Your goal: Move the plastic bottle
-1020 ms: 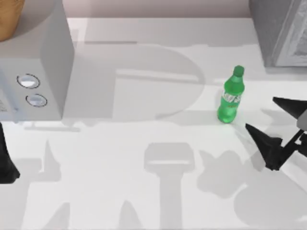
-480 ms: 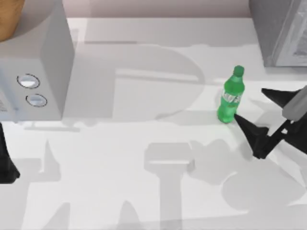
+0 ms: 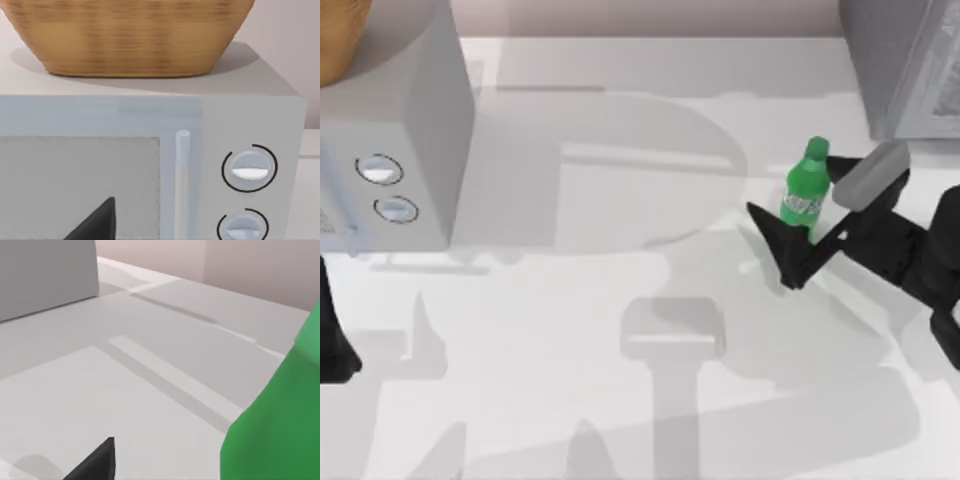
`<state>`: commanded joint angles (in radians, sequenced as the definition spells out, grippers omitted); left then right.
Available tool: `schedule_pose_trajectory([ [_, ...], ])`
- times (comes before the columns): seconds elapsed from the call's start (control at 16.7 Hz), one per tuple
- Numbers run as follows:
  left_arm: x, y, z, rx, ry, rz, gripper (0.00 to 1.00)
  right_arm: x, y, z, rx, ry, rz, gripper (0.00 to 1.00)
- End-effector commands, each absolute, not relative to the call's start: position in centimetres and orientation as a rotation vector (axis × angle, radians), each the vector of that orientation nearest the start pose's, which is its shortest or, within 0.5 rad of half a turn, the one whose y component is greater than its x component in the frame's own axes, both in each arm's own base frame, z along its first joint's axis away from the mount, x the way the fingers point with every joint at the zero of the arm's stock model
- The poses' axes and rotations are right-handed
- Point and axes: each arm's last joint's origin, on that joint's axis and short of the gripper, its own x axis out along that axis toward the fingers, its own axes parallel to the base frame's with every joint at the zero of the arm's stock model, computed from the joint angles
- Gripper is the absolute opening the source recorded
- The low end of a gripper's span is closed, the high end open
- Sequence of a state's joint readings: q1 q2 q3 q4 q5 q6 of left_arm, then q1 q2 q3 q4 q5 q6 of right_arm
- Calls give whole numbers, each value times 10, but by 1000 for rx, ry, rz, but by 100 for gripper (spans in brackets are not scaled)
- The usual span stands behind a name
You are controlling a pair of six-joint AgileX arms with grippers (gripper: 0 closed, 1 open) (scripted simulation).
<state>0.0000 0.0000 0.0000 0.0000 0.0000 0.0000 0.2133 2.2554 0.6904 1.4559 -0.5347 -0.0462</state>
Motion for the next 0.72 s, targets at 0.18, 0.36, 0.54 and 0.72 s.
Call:
schedule_pose_trajectory([
  [0.18,106,-1,160,0,0,0,100,335,91,48,-38,95,775,100],
  [0.36,106,-1,160,0,0,0,100,335,91,48,-38,95,775,77],
  [0.54,106,-1,160,0,0,0,100,335,91,48,-38,95,775,55],
  [0.72,106,-1,160,0,0,0,100,335,91,48,-38,95,775,32],
])
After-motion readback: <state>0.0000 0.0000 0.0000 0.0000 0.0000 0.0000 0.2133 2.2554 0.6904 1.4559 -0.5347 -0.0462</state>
